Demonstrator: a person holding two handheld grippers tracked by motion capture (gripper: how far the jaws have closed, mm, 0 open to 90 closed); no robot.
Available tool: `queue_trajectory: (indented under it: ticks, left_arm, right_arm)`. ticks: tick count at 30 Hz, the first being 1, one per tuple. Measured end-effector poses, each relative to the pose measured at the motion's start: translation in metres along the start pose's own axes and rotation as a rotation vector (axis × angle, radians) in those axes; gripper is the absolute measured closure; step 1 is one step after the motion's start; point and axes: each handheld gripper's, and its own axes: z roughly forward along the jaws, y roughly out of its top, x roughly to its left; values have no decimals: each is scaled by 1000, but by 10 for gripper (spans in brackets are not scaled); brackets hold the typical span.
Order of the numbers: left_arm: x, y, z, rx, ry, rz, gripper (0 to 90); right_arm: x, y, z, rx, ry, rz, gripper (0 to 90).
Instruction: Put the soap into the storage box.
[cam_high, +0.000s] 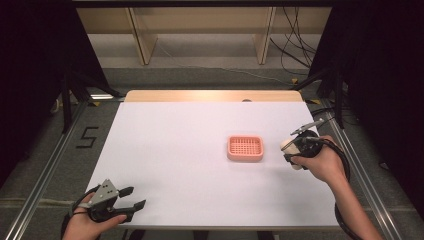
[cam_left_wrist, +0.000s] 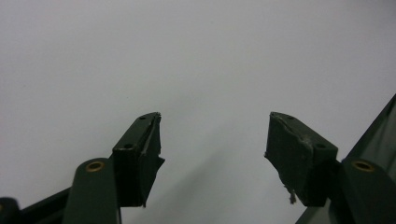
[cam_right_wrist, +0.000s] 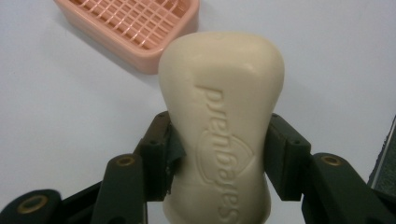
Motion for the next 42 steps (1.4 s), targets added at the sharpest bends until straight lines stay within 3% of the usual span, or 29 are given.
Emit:
queue_trajectory:
  ticks: [5,6,9,13,16,17,20,21,29,32,42]
  left_arm:
    - [1,0,0,2,5,21,350]
    - [0,0,0,2,5,0,350]
    - [0,0,0,1,3,0,350]
    - [1,1,-1,2,7,32,350]
    - [-1,0,0,0,3,-3,350]
    - [1,0,0,-1,3,19,350]
    - [0,0,0,-1,3,5,350]
    - [0,0,0,3,3,5,350]
    - [1,0,0,1,8,12,350]
    - [0,1,0,-3,6,12,350]
    - [1,1,-1,-3,7,12,350]
  right_arm:
    - [1,3,2,0,-1,-9,506]
    - [2,3,2,0,2,-11,506]
    - [3,5,4,1,4,-13,506]
    - [3,9,4,-5,5,-33,506]
    - [5,11,4,4,7,-28,506]
    - [4,11,5,-3,4,-39,506]
    - [6,12,5,3,11,-21,506]
    - [5,13,4,13,8,-47,506]
    - [6,16,5,13,4,-49,506]
    - [5,17,5,10,1,-77,506]
    - [9,22,6,22,13,-79,506]
